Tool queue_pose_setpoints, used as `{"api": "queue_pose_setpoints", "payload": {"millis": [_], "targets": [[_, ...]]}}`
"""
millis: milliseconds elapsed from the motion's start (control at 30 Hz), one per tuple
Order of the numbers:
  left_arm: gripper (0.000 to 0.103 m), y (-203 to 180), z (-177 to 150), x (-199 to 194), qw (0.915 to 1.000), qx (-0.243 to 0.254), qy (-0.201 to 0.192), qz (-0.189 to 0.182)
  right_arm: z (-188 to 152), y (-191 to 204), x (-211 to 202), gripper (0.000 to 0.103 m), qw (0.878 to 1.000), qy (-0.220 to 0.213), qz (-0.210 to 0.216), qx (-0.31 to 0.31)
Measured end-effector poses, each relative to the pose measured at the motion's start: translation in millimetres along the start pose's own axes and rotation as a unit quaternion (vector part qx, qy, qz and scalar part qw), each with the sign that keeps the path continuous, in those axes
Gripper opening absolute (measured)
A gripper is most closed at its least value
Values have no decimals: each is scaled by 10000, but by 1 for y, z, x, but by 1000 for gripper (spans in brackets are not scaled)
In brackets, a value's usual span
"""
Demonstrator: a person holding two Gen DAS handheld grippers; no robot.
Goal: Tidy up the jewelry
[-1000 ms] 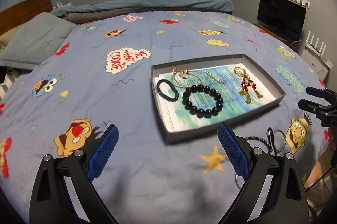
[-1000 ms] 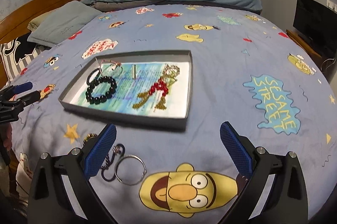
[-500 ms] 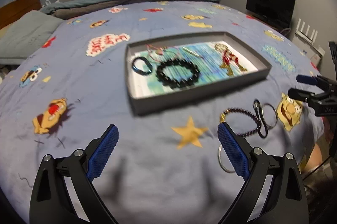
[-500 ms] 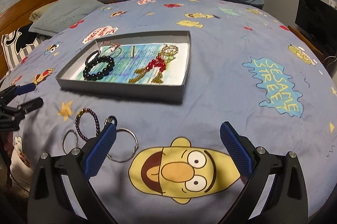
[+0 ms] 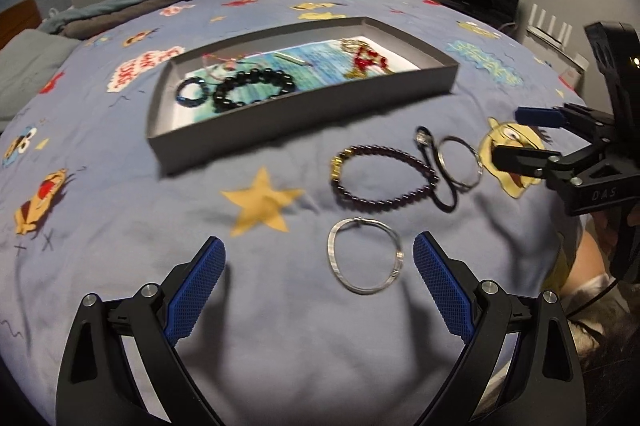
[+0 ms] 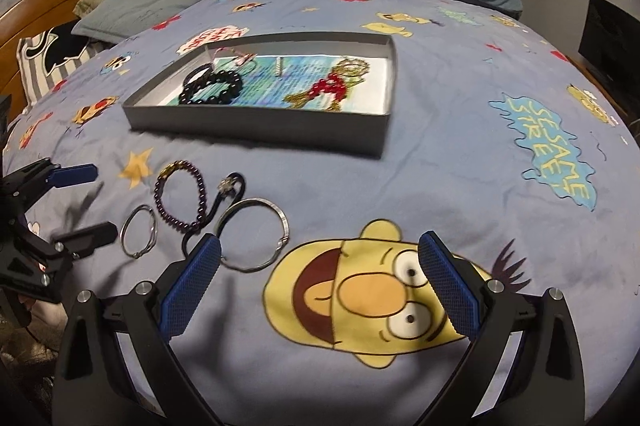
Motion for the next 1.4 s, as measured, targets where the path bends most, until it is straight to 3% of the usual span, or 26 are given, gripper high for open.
{"api": "queue_pose_setpoints", "payload": {"millis": [200, 400, 700, 1000, 1400], "targets": [[92, -17, -7, 9, 9997, 221, 36, -114, -6, 10, 3, 97, 9997, 38, 153, -159], [70, -24, -11, 16, 9992, 398, 42, -84, -9, 13, 6, 96, 9995, 67, 241, -189], [47, -19, -14, 15, 9993, 362, 9, -121, -9, 31, 16, 72, 9984, 85, 447, -346], [47, -14, -14, 15, 9993, 314, 26, -219, -8, 35, 23, 51, 9981, 122, 446, -401], [47, -7, -9, 5, 9991, 180, -62, -385, -7, 32, 16, 50, 9983, 80, 502, -279]]}}
Point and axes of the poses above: each gripper's, at about its wrist camera, not at the fingertips, and x roughly the way its jaws point, y to its left, z to its top, the point moved 3 cm from there along x, roughly the way its jaws point, and after that the axes turned 2 degrees about -y, right-handed, at the moved point
